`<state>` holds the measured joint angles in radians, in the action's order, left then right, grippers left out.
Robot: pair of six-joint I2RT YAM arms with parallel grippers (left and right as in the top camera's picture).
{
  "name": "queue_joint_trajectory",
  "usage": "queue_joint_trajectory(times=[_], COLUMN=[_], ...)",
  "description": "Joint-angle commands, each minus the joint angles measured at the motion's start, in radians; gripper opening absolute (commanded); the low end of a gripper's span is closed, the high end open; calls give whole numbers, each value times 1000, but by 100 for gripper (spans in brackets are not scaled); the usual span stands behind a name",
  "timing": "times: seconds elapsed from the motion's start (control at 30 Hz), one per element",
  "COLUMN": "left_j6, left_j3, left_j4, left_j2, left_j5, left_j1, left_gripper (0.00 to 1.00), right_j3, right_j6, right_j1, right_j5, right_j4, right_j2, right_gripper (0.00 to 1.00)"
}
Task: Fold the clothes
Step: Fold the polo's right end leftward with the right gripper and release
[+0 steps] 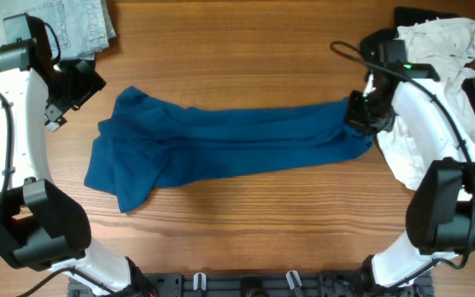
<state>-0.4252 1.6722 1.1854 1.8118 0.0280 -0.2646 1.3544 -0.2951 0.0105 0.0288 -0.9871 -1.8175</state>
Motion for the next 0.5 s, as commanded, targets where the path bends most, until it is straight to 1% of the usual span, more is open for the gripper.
queue_joint_trajectory(times=[0.0,0.2,0.47], left_j6=[2,2,2], left_j3=[15,15,15], left_j4=[1,1,1], left_j2=[-11,-11,-11], left_j5=[9,9,9], left_j1=[1,1,1], left_gripper=[100,100,100], right_j3=[13,11,11], right_j6=[-24,-111,-208], right_j1=[-97,-245,-325], right_j5=[-41,-37,-32], right_j4=[11,32,60], right_j2=[8,2,-58], right_gripper=[4,4,5])
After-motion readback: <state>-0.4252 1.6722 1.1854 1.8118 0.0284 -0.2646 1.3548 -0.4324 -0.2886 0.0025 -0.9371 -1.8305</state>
